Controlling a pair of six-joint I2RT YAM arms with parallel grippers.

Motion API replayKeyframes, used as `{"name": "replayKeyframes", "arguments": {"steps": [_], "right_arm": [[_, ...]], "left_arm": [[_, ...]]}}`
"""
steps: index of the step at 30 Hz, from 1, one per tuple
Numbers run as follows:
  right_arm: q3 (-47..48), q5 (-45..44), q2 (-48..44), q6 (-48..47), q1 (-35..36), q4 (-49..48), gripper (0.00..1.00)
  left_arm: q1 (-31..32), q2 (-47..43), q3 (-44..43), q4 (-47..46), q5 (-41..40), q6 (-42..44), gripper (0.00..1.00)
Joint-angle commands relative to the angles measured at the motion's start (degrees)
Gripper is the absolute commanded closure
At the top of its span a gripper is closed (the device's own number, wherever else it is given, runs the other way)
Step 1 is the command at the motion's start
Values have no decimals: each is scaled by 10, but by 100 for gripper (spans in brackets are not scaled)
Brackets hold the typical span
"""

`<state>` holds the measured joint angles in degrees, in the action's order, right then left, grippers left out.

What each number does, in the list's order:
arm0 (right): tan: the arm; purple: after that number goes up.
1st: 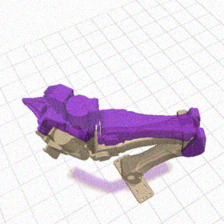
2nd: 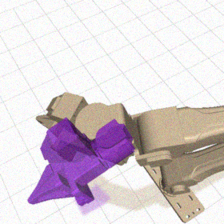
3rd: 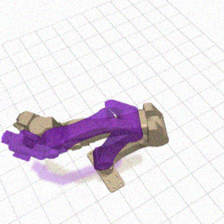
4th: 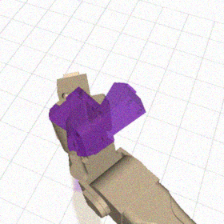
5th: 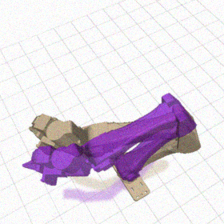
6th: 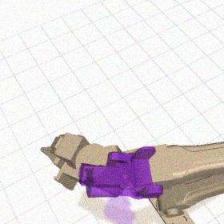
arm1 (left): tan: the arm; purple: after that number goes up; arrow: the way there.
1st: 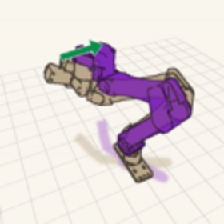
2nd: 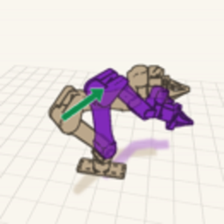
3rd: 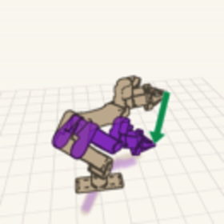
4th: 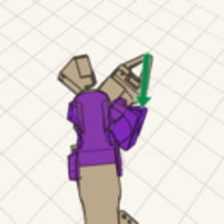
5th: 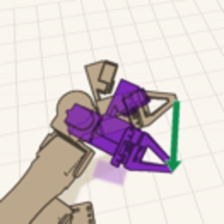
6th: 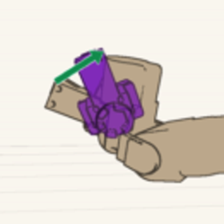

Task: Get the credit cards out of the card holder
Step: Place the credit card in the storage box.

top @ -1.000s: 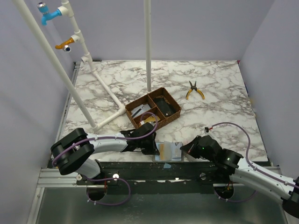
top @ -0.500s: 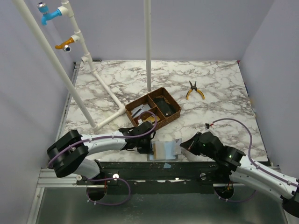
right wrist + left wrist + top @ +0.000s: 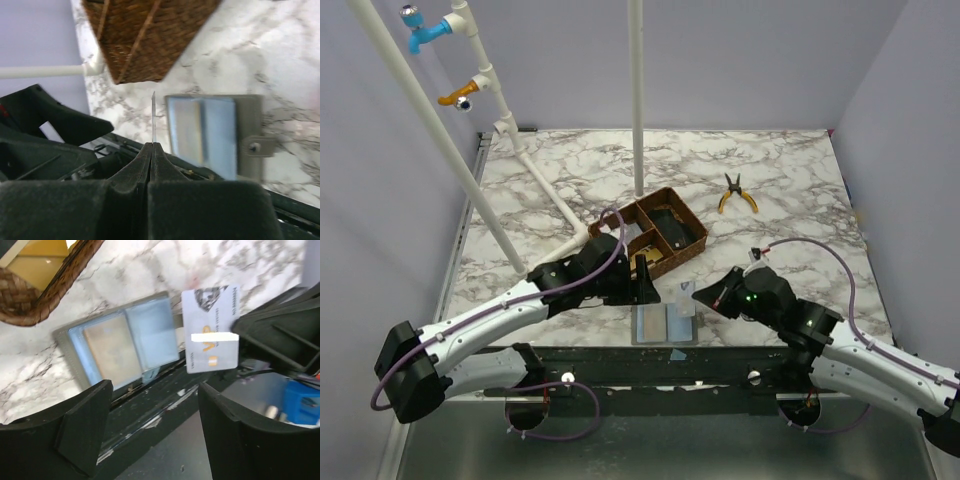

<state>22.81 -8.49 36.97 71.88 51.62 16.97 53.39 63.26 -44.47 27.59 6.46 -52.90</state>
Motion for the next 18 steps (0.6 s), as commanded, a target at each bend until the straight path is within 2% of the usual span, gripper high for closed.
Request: {"name": "replayKeyframes", "arguments": {"steps": [1,8,14,18], "right_arm": [[42,39,20,-8,-4,-69,99],[60,80,56,7,-3,-147,99],[61,116,78,23,-4,-205,99],[64,125,90,28,-4,-225,99]], "left_arm": [[-57,-43,21,-70,130,12,28],[-118,-75,73,-191,253,-36,26],[-138,-74,111,-289,307,-87,27],[-144,-63,136,-367,333,-129,31]]}}
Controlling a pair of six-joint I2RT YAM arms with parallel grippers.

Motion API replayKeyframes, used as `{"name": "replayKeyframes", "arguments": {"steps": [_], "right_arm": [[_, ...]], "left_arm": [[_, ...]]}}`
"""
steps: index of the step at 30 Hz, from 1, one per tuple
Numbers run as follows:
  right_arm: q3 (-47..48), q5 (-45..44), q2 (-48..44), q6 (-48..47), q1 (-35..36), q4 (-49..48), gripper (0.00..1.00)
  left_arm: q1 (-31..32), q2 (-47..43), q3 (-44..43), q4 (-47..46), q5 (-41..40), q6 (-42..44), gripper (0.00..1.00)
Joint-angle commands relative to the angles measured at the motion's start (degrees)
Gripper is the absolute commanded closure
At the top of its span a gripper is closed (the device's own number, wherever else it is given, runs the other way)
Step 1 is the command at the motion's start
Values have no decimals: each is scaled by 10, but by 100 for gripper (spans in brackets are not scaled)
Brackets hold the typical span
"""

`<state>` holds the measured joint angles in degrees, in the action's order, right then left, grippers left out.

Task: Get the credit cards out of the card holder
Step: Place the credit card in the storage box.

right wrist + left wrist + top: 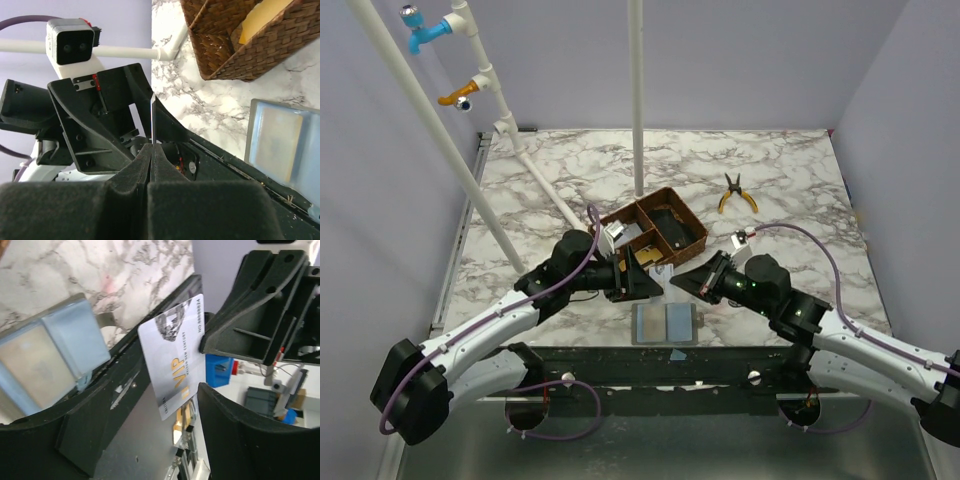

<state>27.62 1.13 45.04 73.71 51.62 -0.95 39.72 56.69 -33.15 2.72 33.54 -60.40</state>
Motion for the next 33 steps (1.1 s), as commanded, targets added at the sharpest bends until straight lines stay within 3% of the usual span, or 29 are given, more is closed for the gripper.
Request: {"name": "replayKeyframes", "arguments": {"steps": [1,5,9,12,13,14,18,20,23,27,33], "right_arm": [[16,30,12,9,-4,-47,99],[13,30,12,9,-3,-48,99],[8,31,14,4,-3,-44,99],[9,31,22,-6,-4,-38,99],[11,29,25,-12,-3,-35,92],[14,24,25,-17,-3,-26,84],[34,-9,25,-37,-4,34,26],[45,-41,26,-45,-4,60,10],[59,-87,30,-45,-4,105,0],[67,-148,38,-38,-4,155,0],[70,-220,58,-34,-4,203,0]], "left_arm": [[-8,5,27,-139,67,-67,33],[-11,5,43,-187,75,-97,46],[-12,4,46,-195,76,-104,71],[-12,4,46,-194,75,-105,96],[-12,4,46,-193,75,-104,100],[-12,3,45,-188,73,-101,100],[-12,-2,27,-132,56,-67,100],[-12,-7,13,-87,40,-40,100],[-12,-14,-10,-30,18,0,100],[-12,-14,-59,89,-48,67,100],[-17,9,-122,185,-115,130,100]]}}
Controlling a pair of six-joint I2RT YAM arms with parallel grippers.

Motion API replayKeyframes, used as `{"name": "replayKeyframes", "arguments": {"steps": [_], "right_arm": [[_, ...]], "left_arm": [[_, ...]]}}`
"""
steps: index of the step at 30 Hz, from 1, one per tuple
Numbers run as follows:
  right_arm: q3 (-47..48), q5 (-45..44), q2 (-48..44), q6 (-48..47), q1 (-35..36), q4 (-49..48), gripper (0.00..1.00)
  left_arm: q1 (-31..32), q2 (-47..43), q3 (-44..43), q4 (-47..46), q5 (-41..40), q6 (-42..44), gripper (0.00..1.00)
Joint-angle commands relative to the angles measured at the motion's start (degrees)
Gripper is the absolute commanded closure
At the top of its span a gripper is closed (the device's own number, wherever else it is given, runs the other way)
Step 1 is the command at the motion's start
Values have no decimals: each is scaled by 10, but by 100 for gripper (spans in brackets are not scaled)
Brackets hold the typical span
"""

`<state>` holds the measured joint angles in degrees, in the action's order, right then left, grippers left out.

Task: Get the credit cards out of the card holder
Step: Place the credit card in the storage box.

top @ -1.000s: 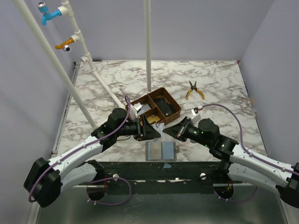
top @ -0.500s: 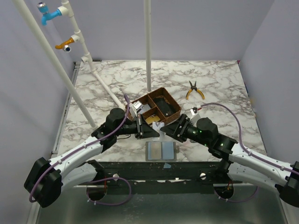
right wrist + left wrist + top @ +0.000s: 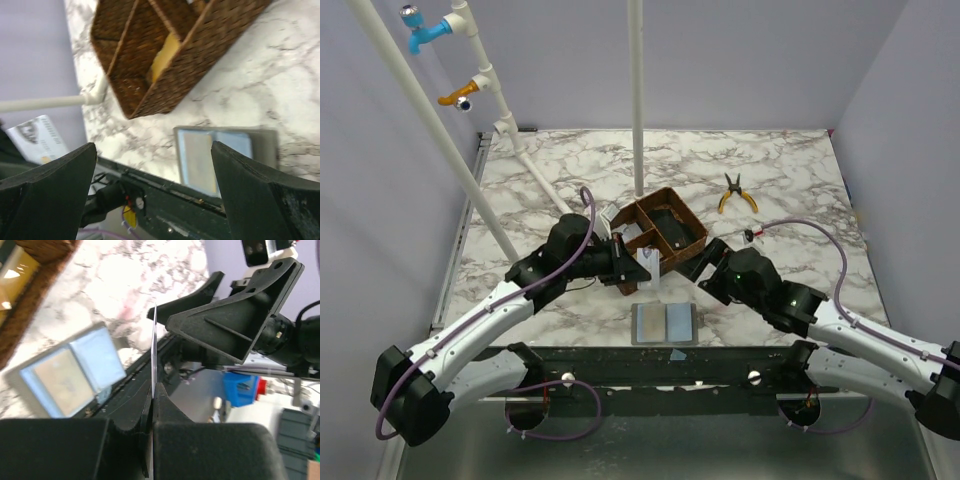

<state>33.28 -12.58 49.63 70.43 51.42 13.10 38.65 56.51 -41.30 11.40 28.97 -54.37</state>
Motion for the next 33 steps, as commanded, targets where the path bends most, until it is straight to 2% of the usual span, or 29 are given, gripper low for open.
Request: {"name": "replayKeyframes", "arguments": {"steps": [1,5,11,17,27,33], "right_arm": [[14,-94,15,5,-2,67,0],[8,-116,30,27,-10,74,0],[31,-87,98,33,-61,98,0],[66,-42,142,19,-156,125,0],[124,-1,187,-10,-342,156,0],[160,17,253,-20,-383,142,0]], "left_arm": [[-7,18,-51,114,-80,78,100],[-13,48,-104,171,-127,110,100],[-34,104,-191,243,-183,140,100],[-55,166,-270,296,-229,167,100],[-84,260,-370,353,-254,211,100],[-90,303,-410,371,-268,239,100]]}}
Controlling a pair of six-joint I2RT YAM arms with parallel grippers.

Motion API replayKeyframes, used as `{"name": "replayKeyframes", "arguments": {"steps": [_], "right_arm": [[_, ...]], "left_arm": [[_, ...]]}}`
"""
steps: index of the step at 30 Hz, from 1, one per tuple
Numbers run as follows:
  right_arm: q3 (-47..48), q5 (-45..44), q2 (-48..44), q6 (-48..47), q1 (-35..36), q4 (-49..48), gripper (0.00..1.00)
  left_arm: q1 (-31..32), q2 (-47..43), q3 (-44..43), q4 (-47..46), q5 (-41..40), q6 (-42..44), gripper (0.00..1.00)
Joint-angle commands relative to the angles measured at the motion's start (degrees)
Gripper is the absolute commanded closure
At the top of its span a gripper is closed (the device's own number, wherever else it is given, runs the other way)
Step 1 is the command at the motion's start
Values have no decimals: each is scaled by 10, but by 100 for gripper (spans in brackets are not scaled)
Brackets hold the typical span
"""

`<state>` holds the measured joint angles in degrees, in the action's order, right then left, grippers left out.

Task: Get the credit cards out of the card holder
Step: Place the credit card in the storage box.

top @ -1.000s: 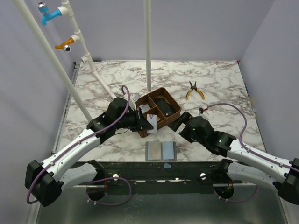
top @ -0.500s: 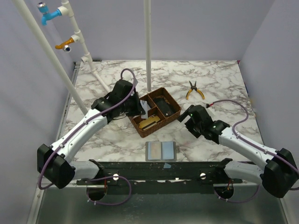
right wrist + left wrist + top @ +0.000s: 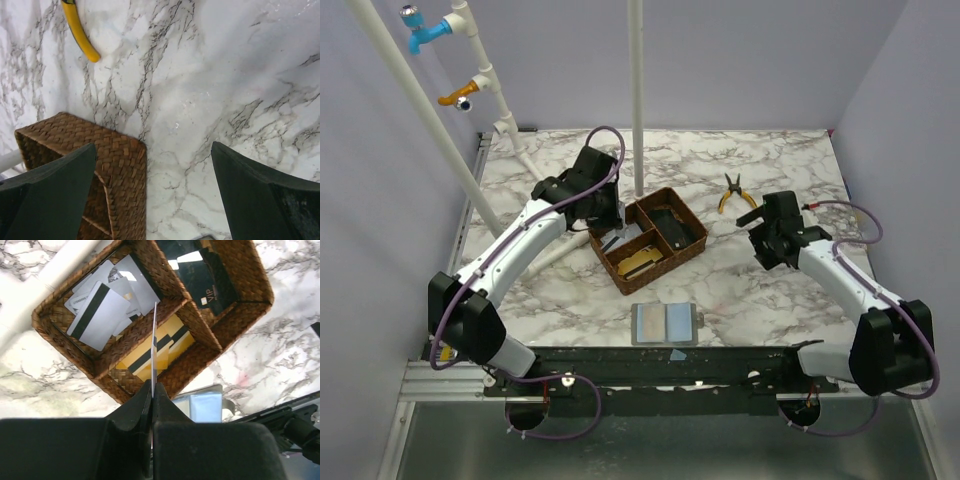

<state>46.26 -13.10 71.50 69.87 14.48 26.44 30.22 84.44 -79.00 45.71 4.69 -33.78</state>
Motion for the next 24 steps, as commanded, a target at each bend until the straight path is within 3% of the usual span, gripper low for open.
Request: {"name": "replayKeyframes", "arguments": {"steps": [1,10,24], "right_arm": [[38,22,45,-16,-16,5,0],[89,20,107,-33,-17,-20,0],[105,24,123,-51,-28,-27,0]], "left_arm": [[-7,30,-40,30,-24,36,100],[-13,103,-96,51,-31,57,100],[-19,201,-154,101,-76,52,100]]}}
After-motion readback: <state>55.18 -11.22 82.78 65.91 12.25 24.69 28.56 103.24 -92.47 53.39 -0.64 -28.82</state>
